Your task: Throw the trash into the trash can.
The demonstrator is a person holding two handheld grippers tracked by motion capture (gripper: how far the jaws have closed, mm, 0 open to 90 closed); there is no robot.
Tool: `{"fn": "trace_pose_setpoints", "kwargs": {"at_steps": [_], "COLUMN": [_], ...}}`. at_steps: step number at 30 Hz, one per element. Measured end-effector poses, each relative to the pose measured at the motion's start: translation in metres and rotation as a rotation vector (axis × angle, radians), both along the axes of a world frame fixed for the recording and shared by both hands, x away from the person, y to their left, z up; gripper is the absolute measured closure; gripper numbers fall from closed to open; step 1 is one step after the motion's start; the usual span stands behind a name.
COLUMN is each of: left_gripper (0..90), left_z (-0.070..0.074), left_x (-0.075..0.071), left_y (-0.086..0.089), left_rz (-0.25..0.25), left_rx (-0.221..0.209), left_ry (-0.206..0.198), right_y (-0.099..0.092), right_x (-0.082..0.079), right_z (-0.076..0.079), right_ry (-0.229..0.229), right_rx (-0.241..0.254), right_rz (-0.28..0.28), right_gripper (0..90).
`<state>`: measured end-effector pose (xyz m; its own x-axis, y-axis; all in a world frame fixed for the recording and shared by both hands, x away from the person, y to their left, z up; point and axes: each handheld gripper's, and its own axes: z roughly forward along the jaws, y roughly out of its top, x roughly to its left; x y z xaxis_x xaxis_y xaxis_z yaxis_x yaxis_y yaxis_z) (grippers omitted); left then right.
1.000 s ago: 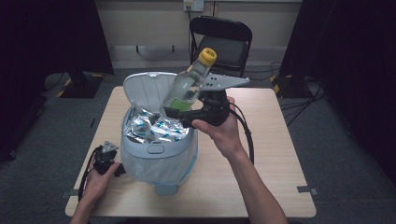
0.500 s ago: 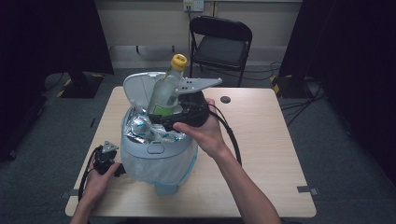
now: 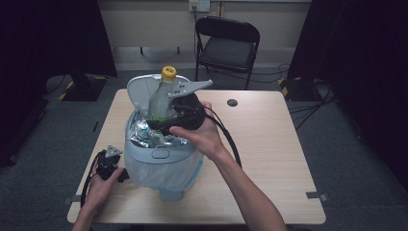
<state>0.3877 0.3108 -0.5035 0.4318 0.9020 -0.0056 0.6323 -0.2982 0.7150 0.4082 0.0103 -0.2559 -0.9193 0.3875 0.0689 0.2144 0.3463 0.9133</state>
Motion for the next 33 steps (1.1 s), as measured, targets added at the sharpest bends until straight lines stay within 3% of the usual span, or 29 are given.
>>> {"fn": "trace_pose_setpoints", "kwargs": {"at_steps": [7,15,16,17,22,33], "left_gripper": [0.4,0.4,0.4,0.4,0.5,0.4], "left_z": [0.0,0.0,0.0,0.0,0.0,0.0], "left_x": [0.0,0.0,0.0,0.0,0.0,0.0], "left_y": [0.0,0.0,0.0,0.0,0.0,0.0], "left_rz": [0.0,-0.001,0.0,-0.001,-0.004,-0.002], "left_rx": [0.001,0.001,0.0,0.001,0.0,0.0], "left_ry": [0.0,0.0,0.0,0.0,0.0,0.0], "right_y": [0.002,0.005,0.002,0.0,-0.007,-0.016], "right_x": [0.002,0.001,0.001,0.0,-0.004,-0.002], "right_z": [0.0,-0.003,-0.001,0.001,0.01,0.001], "right_ry": [0.007,0.004,-0.004,-0.003,-0.028,-0.005], "right_rx": [-0.003,-0.046,-0.007,0.029,0.03,0.041], "right_rz": [-0.01,-0.024,-0.021,-0.002,-0.017,-0.029], "right_gripper": [27.0,28.1,40.6,36.6,36.4,37.3]}}
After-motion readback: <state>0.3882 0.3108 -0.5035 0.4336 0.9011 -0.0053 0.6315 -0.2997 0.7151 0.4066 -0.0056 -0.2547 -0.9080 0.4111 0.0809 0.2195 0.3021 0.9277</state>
